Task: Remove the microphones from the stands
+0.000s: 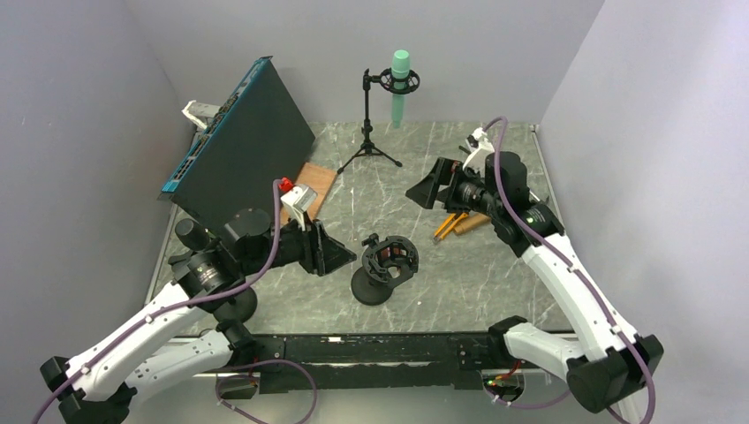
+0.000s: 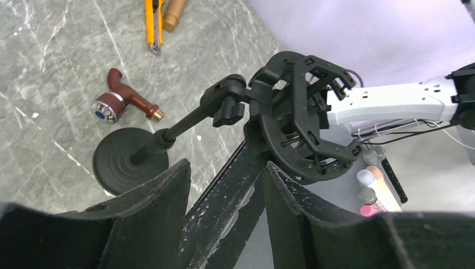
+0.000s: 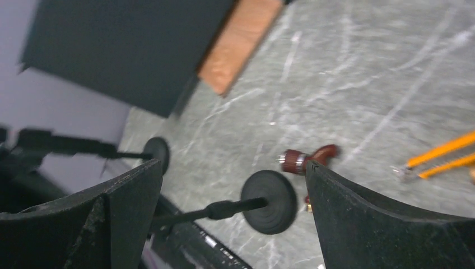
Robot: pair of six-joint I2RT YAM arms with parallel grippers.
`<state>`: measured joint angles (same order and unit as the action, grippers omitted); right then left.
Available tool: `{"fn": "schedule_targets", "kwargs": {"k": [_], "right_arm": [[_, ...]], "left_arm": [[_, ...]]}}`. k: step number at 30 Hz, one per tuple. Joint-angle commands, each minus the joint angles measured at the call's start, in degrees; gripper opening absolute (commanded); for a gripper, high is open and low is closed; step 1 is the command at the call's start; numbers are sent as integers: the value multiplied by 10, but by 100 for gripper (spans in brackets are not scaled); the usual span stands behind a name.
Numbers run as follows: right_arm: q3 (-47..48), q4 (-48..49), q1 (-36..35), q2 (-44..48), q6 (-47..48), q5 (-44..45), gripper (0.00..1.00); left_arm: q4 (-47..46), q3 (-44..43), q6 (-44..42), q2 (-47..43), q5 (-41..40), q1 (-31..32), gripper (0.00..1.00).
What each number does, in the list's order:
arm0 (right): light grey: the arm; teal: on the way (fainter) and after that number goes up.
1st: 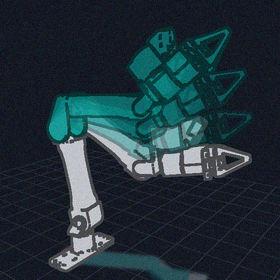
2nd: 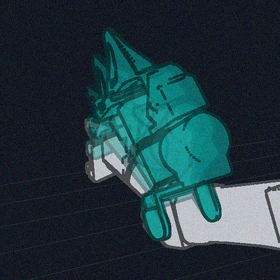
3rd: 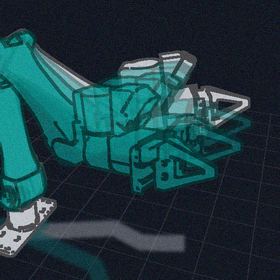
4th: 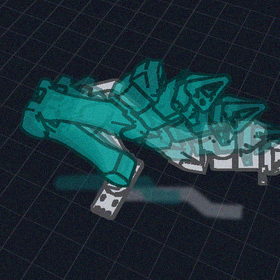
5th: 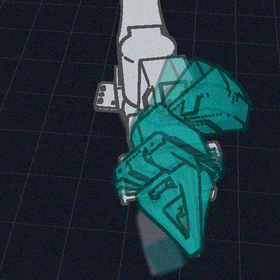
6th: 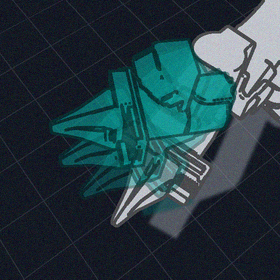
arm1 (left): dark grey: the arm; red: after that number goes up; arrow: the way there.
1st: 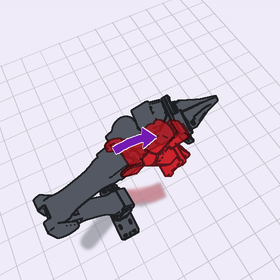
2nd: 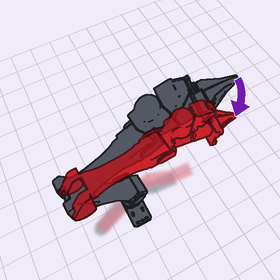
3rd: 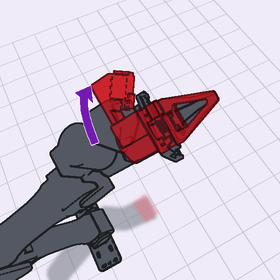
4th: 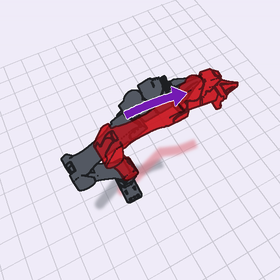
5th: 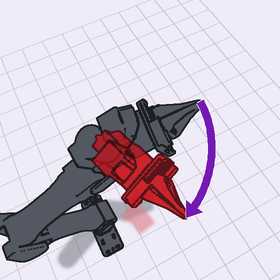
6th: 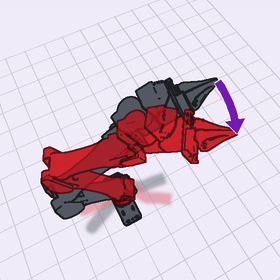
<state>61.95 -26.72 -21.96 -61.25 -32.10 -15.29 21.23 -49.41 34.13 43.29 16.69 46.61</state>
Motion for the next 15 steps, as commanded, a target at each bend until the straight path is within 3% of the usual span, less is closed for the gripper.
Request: {"fn": "schedule_targets", "kwargs": {"k": [1, 8, 15], "right_arm": [[-11, 68, -14, 55, 3, -154, 100], [-20, 57, -27, 81, -3, -239, 100], [-33, 14, -36, 127, 13, -257, 100]], "left_arm": [[-63, -9, 5, 1, 27, 3, 56], [-60, -49, 7, 37, 8, 3, 60], [-74, -55, 7, 63, 14, 2, 52]]}}
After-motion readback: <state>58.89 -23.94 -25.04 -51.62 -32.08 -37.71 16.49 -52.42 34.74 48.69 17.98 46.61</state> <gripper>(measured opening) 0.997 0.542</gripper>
